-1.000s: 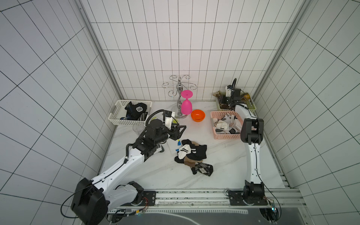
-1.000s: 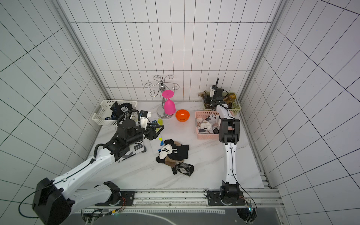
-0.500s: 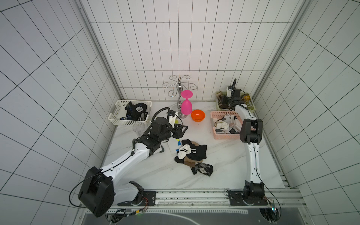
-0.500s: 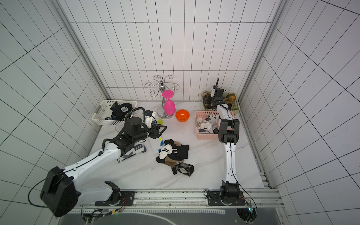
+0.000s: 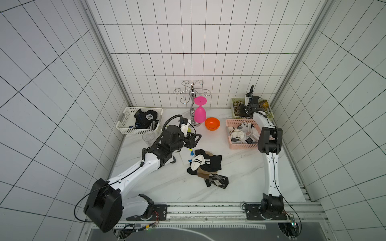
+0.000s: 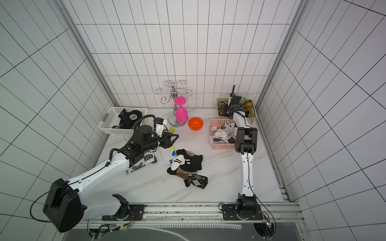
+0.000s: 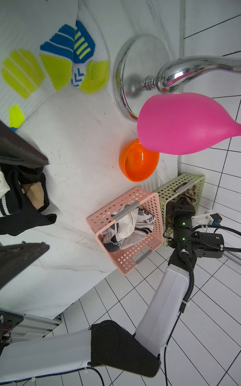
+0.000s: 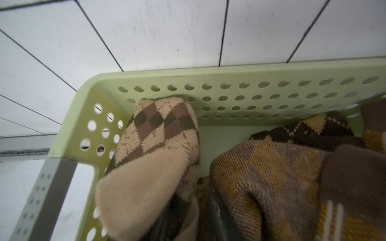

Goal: Sort the socks into the basket by color
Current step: Place the sock in the bin, then pick up the sock at the center of the board.

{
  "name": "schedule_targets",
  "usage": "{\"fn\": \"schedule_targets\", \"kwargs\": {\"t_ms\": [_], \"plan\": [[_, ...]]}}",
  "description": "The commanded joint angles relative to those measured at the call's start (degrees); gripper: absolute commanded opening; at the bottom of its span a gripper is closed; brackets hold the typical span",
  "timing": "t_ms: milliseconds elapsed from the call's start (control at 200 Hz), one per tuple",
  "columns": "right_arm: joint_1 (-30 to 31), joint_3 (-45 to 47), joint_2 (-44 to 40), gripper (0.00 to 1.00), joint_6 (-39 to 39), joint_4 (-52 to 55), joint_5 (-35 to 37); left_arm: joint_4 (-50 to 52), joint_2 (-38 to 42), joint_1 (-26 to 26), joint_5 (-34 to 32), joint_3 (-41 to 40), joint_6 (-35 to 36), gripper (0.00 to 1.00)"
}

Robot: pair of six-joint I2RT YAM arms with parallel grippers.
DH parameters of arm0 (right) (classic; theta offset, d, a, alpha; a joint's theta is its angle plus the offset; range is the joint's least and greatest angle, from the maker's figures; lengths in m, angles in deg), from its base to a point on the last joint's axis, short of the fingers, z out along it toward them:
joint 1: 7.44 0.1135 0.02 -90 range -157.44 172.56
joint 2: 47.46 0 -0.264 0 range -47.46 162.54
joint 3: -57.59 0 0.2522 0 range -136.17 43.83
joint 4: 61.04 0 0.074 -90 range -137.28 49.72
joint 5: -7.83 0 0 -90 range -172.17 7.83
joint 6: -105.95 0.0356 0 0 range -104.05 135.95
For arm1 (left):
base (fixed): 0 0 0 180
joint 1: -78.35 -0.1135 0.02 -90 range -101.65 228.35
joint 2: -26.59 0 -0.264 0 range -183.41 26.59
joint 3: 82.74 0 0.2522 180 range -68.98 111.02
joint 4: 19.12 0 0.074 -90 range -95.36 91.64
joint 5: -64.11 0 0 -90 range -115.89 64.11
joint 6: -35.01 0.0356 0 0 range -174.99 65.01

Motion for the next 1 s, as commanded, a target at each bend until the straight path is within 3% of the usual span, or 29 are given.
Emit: {"fn": "schedule_targets", "kwargs": {"t_ms": [0, 200, 565, 859, 994], "plan": [[-0.5, -4.8, -2.0, 0.38, -1.2, 1.0, -0.3, -0.3, -0.2, 0.0, -0.4, 1.0, -0.4, 0.59], [-0.2, -4.6, -7.2, 0.53, 0.1, 0.3, -2.9, -0.3, 1.6, -0.1, -1.2, 0.4, -0.3, 0.59], [0.3, 2.2, -14.9, 0.58, 0.3, 1.0, -3.0, -0.4, 4.9, 0.1, -1.9, -1.7, -0.8, 0.59], [2.9, 6.9, -20.2, 0.62, 3.2, 2.5, -7.5, 2.7, 4.4, 1.5, -3.7, -1.5, 0.3, 0.59], [5.6, 14.5, -27.2, 0.71, 6.9, 3.8, -9.0, 6.9, 2.2, 4.4, -5.8, -0.5, 3.4, 0.59]]}}
